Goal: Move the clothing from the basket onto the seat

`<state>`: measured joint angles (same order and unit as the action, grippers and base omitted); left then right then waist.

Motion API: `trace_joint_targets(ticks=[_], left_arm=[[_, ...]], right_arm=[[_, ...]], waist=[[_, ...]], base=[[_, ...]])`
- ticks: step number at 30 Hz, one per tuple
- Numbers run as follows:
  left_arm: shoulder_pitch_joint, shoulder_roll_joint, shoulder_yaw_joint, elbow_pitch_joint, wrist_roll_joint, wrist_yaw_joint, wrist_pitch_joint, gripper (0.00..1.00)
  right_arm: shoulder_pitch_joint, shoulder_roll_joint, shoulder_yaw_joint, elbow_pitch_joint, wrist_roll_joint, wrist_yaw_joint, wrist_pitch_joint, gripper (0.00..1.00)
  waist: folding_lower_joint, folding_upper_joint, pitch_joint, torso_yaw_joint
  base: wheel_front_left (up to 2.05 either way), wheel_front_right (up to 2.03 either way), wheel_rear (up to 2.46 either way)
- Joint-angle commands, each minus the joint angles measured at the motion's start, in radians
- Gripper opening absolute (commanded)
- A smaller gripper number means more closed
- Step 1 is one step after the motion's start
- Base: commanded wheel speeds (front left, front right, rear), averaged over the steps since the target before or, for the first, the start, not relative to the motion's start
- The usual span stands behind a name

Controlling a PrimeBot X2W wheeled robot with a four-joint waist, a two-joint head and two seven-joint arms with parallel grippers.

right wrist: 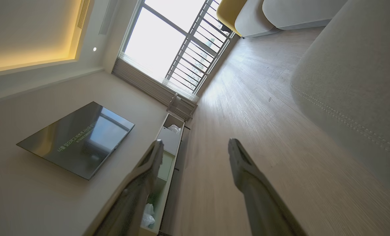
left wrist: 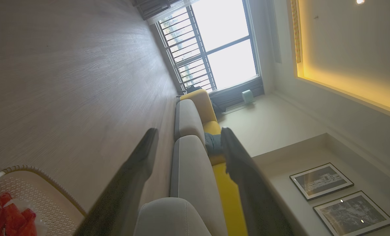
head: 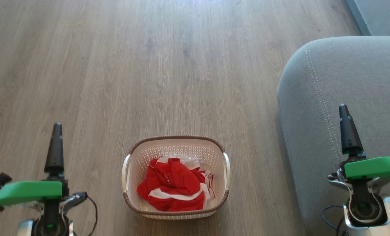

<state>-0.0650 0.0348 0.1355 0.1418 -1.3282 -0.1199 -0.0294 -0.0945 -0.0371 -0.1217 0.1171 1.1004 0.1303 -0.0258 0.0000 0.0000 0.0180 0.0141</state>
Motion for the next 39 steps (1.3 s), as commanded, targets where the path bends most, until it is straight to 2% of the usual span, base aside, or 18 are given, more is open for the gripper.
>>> trace_joint_targets(ticks=[1, 7, 14, 24, 31, 39], left_arm=[[-0.06, 0.008, 0.03, -0.055, 0.029, -0.004, -0.011, 1.0], [-0.082, 0.009, 0.079, -0.112, 0.114, 0.007, -0.029, 1.0], [-0.086, 0.01, 0.048, -0.185, 0.251, 0.036, -0.05, 1.0], [-0.072, 0.011, -0.098, -0.274, 0.536, 0.123, -0.079, 1.0], [-0.067, 0.012, -0.207, -0.266, 0.758, 0.19, -0.099, 1.0], [-0.067, 0.07, -0.327, -0.221, 0.9, 0.321, -0.123, 1.0]], right_arm=[[-0.055, -0.009, 0.016, -0.059, -0.049, 0.0, -0.013, 1.0], [-0.071, -0.013, 0.053, -0.112, -0.186, 0.0, -0.031, 1.0], [-0.09, -0.016, 0.075, -0.154, -0.314, 0.0, -0.052, 1.0], [-0.099, -0.046, 0.128, -0.189, -0.503, 0.0, -0.081, 1.0], [-0.092, -0.046, 0.151, -0.191, -0.611, 0.0, -0.102, 1.0], [-0.082, -0.053, 0.186, -0.162, -0.71, 0.0, -0.125, 1.0]], waist=[[0.0, 0.0, 0.001, 0.001], [0.0, 0.0, 0.006, 0.002], [0.0, 0.0, 0.011, 0.005], [0.0, 0.0, 0.014, 0.007], [0.0, 0.0, 0.013, 0.005], [0.0, 0.0, 0.011, -0.001]], base=[[0.0, 0.0, 0.0], [0.0, 0.0, 0.0], [0.0, 0.0, 0.0], [0.0, 0.0, 0.0], [0.0, 0.0, 0.0], [0.0, 0.0, 0.0]])
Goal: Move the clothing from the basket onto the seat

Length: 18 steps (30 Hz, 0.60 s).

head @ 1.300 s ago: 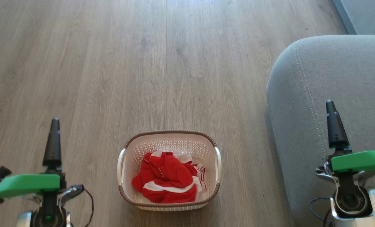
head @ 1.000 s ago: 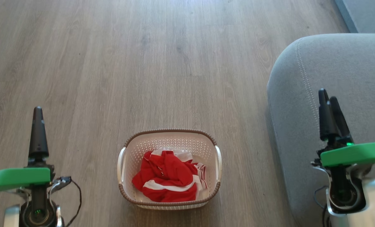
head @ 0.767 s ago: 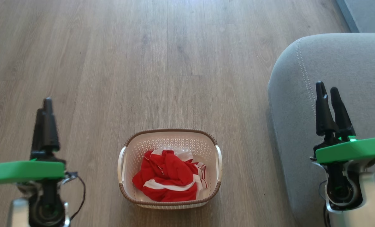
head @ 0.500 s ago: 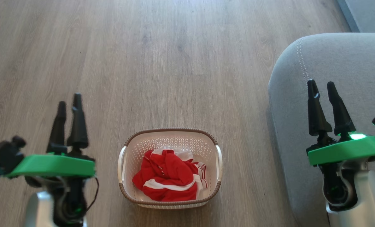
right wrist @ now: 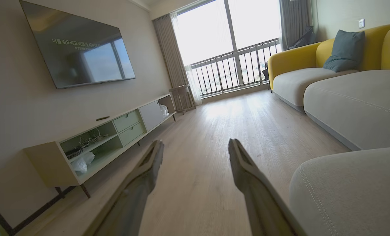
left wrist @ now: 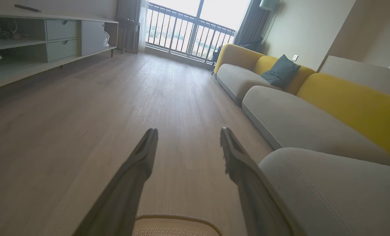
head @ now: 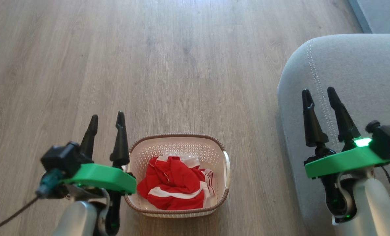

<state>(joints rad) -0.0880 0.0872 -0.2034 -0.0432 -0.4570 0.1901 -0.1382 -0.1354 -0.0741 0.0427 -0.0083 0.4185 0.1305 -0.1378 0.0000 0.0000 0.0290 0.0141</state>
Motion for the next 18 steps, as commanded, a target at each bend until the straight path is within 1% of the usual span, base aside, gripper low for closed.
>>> trace_joint_targets(ticks=[1, 2, 8, 9, 10, 13, 15, 18], left_arm=[[-0.046, 0.026, -0.003, -0.03, 0.042, 0.026, -0.017, 1.0], [-0.046, 0.026, -0.003, -0.03, 0.042, 0.026, -0.017, 1.0], [-0.059, 0.063, -0.082, -0.009, 0.102, 0.107, -0.034, 1.0], [-0.063, 0.071, -0.104, -0.003, 0.119, 0.126, -0.04, 1.0], [-0.064, 0.074, -0.113, -0.001, 0.127, 0.134, -0.043, 1.0], [-0.066, 0.078, -0.135, 0.006, 0.145, 0.151, -0.052, 1.0], [-0.062, 0.066, -0.128, 0.012, 0.14, 0.156, -0.058, 1.0], [-0.058, 0.055, -0.109, 0.014, 0.16, 0.148, -0.067, 1.0]], right_arm=[[-0.041, -0.015, 0.024, -0.032, -0.039, 0.0, -0.016, 1.0], [-0.041, -0.015, 0.024, -0.032, -0.039, 0.0, -0.016, 1.0], [-0.037, -0.016, 0.044, 0.011, -0.099, 0.0, -0.034, 1.0], [-0.039, -0.016, 0.049, 0.02, -0.12, 0.0, -0.04, 1.0], [-0.04, -0.016, 0.051, 0.023, -0.131, 0.0, -0.043, 1.0], [-0.042, -0.015, 0.058, 0.027, -0.166, 0.0, -0.052, 1.0], [-0.043, -0.015, 0.063, 0.026, -0.19, 0.0, -0.058, 1.0], [-0.045, -0.011, 0.068, 0.013, -0.22, 0.0, -0.066, 1.0]], waist=[[0.0, 0.0, 0.001, -0.003], [0.0, 0.0, 0.001, -0.003], [0.0, 0.0, 0.001, -0.009], [0.0, 0.0, 0.001, -0.01], [0.0, 0.0, 0.001, -0.011], [0.0, 0.0, -0.001, -0.012], [0.0, 0.0, -0.001, -0.012], [0.0, 0.0, -0.004, -0.014]], base=[[0.0, 0.0, 0.0], [0.0, 0.0, 0.0], [0.0, 0.0, 0.0], [0.0, 0.0, 0.0], [0.0, 0.0, 0.0], [0.0, 0.0, 0.0], [0.0, 0.0, 0.0], [0.0, 0.0, 0.0]])
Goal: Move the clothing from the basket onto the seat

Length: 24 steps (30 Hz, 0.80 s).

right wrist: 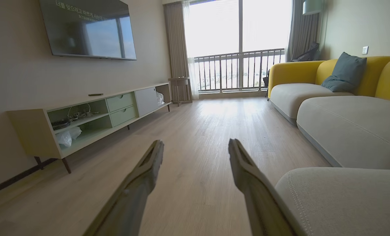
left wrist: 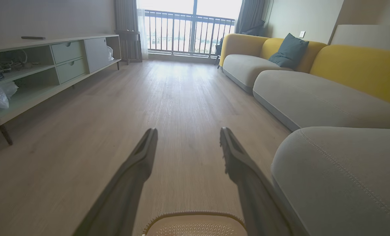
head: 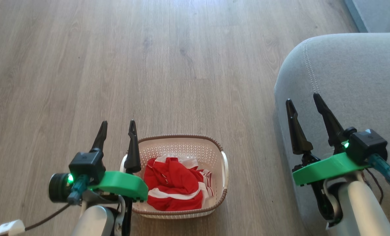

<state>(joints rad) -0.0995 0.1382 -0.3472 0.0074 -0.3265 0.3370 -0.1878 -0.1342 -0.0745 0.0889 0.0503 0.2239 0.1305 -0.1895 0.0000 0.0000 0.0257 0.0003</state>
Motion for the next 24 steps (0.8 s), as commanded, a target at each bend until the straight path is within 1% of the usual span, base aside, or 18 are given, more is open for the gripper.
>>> trace_joint_targets(ticks=[1, 7, 14, 16, 19, 24], left_arm=[[-0.046, 0.0, 0.04, -0.039, 0.041, -0.002, -0.02, 1.0], [-0.036, -0.034, 0.08, -0.06, 0.108, -0.02, -0.037, 1.0], [-0.027, -0.063, 0.112, -0.053, 0.186, -0.061, -0.058, 1.0], [-0.025, -0.07, 0.117, -0.045, 0.204, -0.076, -0.064, 1.0], [-0.015, -0.078, 0.117, 0.001, 0.225, -0.11, -0.072, 1.0], [-0.01, -0.086, 0.138, 0.088, 0.2, -0.161, -0.074, 1.0]], right_arm=[[-0.047, -0.008, 0.02, -0.051, -0.034, 0.0, -0.018, 1.0], [-0.042, -0.005, 0.028, -0.055, -0.105, 0.0, -0.035, 1.0], [-0.05, 0.0, 0.036, -0.058, -0.175, 0.0, -0.056, 1.0], [-0.047, 0.002, 0.037, -0.05, -0.19, 0.0, -0.062, 1.0], [-0.041, 0.006, 0.038, -0.025, -0.194, 0.0, -0.071, 1.0], [-0.031, 0.014, 0.011, 0.053, -0.165, 0.0, -0.072, 1.0]], waist=[[0.0, 0.0, -0.001, -0.001], [0.0, 0.0, -0.004, 0.0], [0.0, 0.0, 0.005, -0.005], [0.0, 0.0, 0.007, -0.005], [0.0, 0.0, 0.009, -0.006], [0.0, 0.0, 0.008, -0.01]], base=[[0.0, 0.0, 0.0], [0.0, 0.0, 0.0], [0.0, 0.0, 0.0], [0.0, 0.0, 0.0], [0.0, 0.0, 0.0], [0.0, 0.0, 0.0]])
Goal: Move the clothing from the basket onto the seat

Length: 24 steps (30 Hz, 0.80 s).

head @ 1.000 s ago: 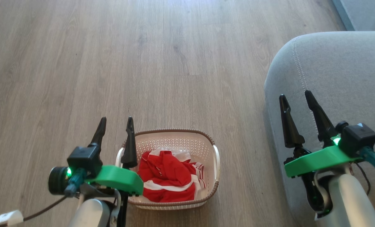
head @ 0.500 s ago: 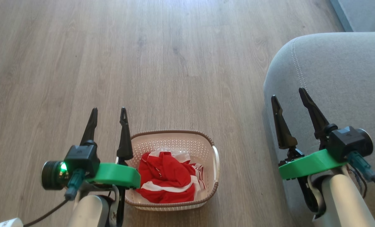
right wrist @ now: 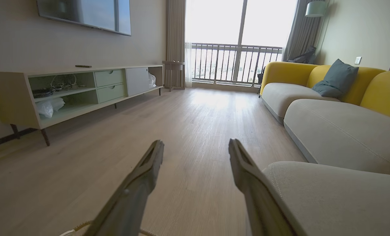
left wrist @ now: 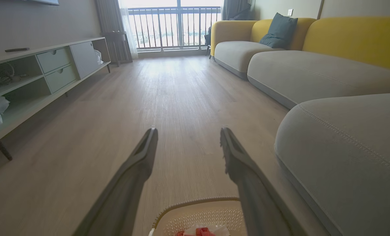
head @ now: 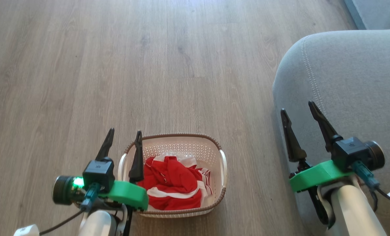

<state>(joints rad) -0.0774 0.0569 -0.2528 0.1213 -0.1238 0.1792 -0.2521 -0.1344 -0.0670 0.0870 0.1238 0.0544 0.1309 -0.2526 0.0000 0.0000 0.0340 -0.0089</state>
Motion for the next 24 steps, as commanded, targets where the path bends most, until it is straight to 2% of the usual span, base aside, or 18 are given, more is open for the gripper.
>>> trace_joint_targets(ticks=[1, 9, 24], left_arm=[[-0.032, -0.005, 0.048, -0.015, -0.006, -0.01, -0.01, 1.0], [-0.033, -0.006, 0.044, 0.035, -0.049, -0.024, -0.01, 1.0], [-0.043, -0.007, 0.033, 0.049, -0.067, -0.017, -0.01, 1.0]], right_arm=[[-0.031, 0.007, 0.009, -0.005, 0.006, 0.0, -0.009, 1.0], [-0.036, 0.013, -0.006, 0.079, 0.018, 0.0, -0.009, 1.0], [-0.057, 0.016, 0.005, 0.076, 0.017, 0.0, -0.009, 1.0]], waist=[[0.0, 0.0, 0.0, -0.001], [0.0, 0.0, 0.001, -0.003], [0.0, 0.0, 0.026, -0.006]], base=[[0.0, 0.0, 0.0], [0.0, 0.0, 0.0], [0.0, 0.0, 0.0]])
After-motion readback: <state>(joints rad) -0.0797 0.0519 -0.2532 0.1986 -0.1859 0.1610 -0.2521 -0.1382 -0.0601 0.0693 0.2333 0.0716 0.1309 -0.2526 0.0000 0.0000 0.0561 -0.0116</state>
